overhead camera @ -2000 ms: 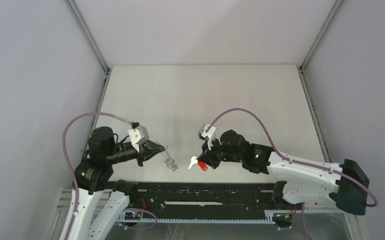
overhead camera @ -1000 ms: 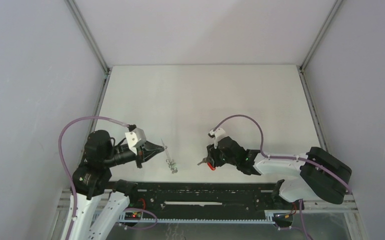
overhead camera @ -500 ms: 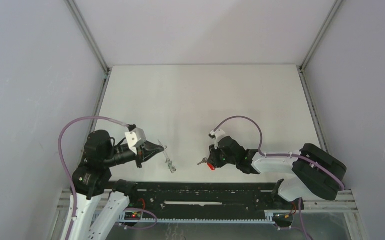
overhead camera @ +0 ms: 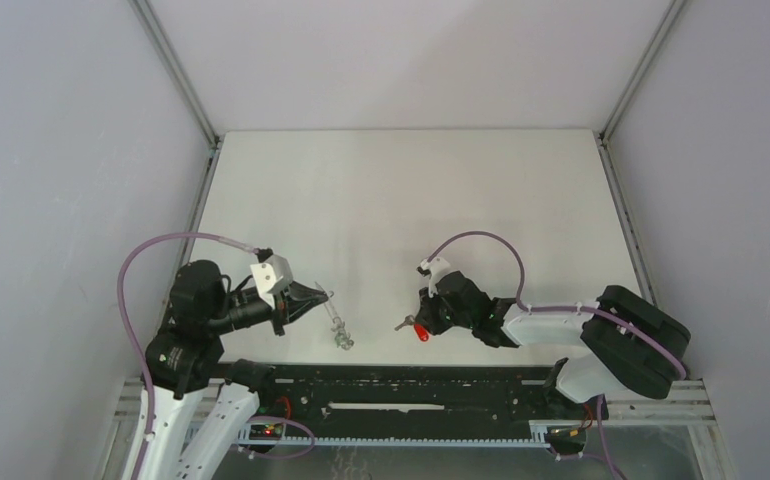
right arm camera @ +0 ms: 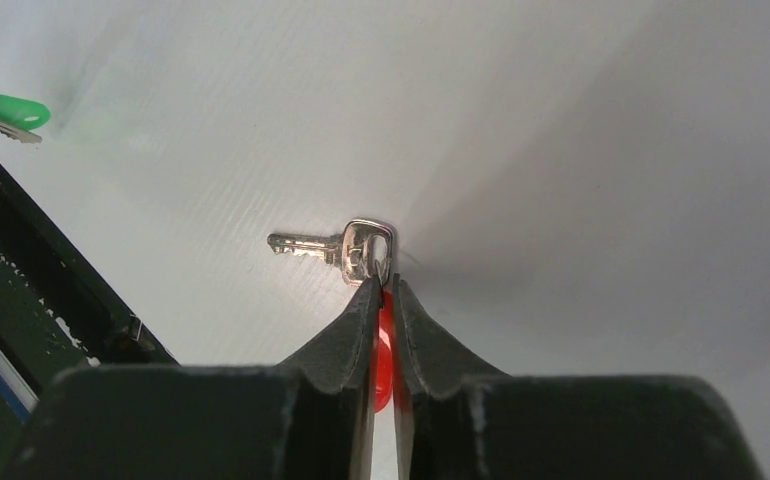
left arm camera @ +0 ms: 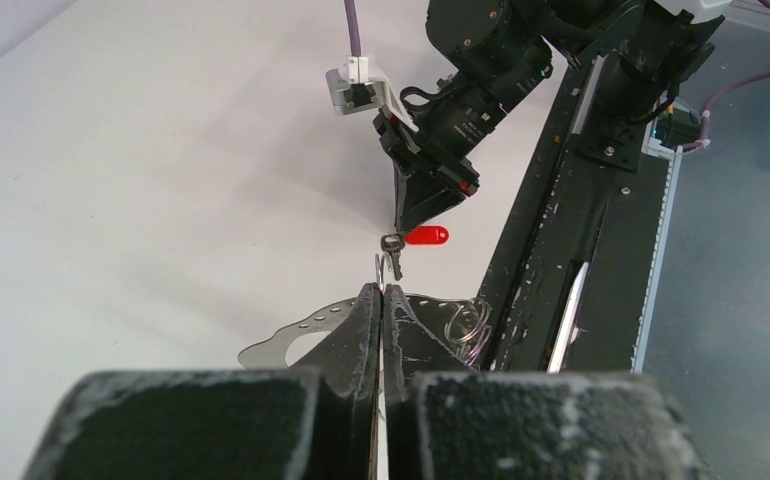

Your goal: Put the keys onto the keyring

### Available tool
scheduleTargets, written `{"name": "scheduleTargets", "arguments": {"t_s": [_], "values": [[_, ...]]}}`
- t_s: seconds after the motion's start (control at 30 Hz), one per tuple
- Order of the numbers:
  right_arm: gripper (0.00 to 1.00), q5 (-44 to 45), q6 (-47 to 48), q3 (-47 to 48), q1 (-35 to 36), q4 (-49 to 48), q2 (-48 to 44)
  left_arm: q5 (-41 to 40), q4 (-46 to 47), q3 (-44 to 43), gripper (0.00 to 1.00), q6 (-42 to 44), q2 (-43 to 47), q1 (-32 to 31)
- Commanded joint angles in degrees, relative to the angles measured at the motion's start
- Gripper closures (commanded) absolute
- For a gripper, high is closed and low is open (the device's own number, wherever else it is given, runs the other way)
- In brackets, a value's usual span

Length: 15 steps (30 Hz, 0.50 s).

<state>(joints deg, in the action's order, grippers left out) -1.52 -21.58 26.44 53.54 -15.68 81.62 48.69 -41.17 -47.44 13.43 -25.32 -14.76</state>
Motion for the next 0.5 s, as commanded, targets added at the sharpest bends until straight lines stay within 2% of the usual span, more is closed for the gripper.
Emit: {"name": "scheduleTargets", "arguments": {"t_s": [0.0,0.1,0.2,0.47], "values": [[0.85,0.03,-0.85,0.37,-0.04,-2.19,0.40,0.09,2.41,1.25,1.00,-1.28,0.68,-0.12],[0.90,-0.07,-0.91,0.46,-0.07,-2.23,0.31,0.10,2.41,1.34,1.00,-1.37,0.80,-0.13],[1.00,-0.36,-0.75,0.63,0.01,-2.20,-0.24,-0.07,2.20,1.39,1.00,-1.26,0.78,-0.14],[1.00,-1.89,1.07,1.77,1.35,1.91,-6.59,-0.34,1.70,1.72,1.00,-1.18,0.42,-0.17]]}}
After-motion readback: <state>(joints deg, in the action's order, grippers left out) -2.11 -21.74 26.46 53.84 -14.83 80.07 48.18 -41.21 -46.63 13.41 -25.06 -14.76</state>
